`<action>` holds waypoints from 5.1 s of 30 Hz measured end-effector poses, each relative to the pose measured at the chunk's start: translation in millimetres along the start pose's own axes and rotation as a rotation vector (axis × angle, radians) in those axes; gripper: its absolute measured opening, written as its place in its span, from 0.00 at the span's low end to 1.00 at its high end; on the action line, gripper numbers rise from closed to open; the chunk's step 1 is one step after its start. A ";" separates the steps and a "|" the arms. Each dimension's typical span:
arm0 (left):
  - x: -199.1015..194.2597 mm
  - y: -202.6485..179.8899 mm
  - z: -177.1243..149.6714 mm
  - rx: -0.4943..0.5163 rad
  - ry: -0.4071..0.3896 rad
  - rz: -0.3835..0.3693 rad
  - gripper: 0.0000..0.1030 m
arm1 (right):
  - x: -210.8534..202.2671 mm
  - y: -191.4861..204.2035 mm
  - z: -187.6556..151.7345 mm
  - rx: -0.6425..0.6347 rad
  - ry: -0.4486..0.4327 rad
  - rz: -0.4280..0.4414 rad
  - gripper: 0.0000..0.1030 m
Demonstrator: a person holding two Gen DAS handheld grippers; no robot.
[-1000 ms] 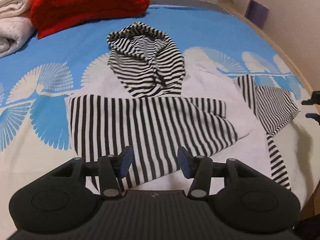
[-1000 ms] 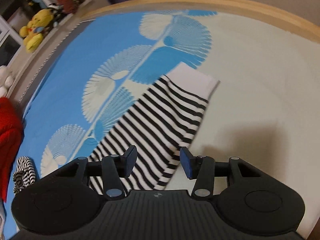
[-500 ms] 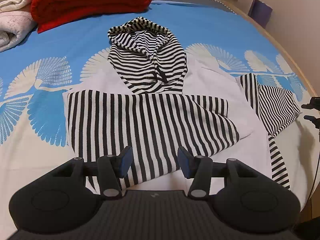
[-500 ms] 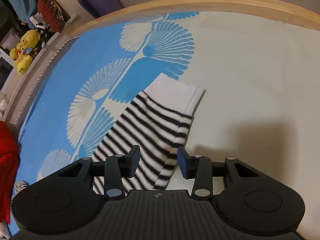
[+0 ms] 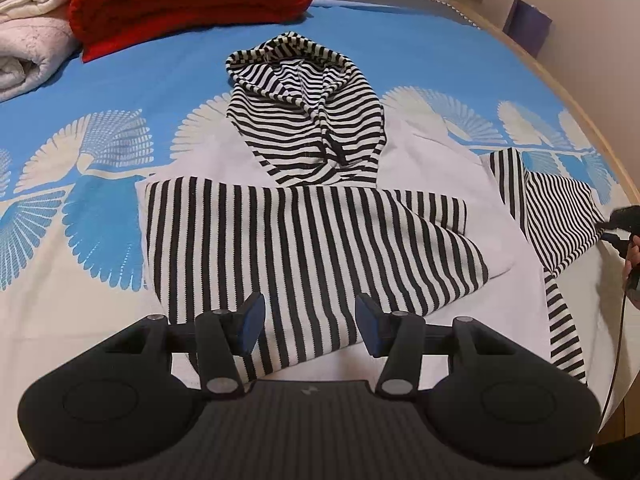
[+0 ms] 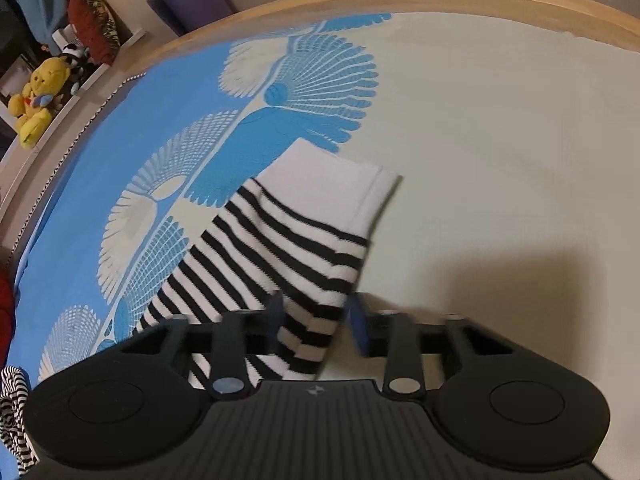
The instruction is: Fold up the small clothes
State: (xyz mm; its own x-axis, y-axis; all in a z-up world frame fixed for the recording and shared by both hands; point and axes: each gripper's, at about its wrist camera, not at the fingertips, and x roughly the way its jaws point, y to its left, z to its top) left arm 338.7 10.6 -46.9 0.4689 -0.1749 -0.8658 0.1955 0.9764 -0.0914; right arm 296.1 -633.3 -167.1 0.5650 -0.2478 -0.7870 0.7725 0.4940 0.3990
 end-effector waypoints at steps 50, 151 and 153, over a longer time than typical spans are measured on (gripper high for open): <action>-0.8 92.3 16.2 -0.396 -0.034 0.050 0.06 | -103.6 256.4 -262.5 -0.587 0.450 0.319 0.44; -4.2 33.2 49.6 -0.278 -0.271 0.312 0.62 | -155.0 277.0 -242.2 -0.862 -0.034 0.385 0.50; -4.1 32.7 50.3 -0.268 -0.288 0.318 0.63 | -156.7 278.8 -238.7 -0.852 -0.034 0.389 0.50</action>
State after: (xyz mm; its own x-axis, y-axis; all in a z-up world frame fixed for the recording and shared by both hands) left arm 386.5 36.9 -21.5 0.6953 0.1458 -0.7037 -0.2063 0.9785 -0.0011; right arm 353.7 -257.8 -45.0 0.7575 0.0461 -0.6512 0.0618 0.9880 0.1418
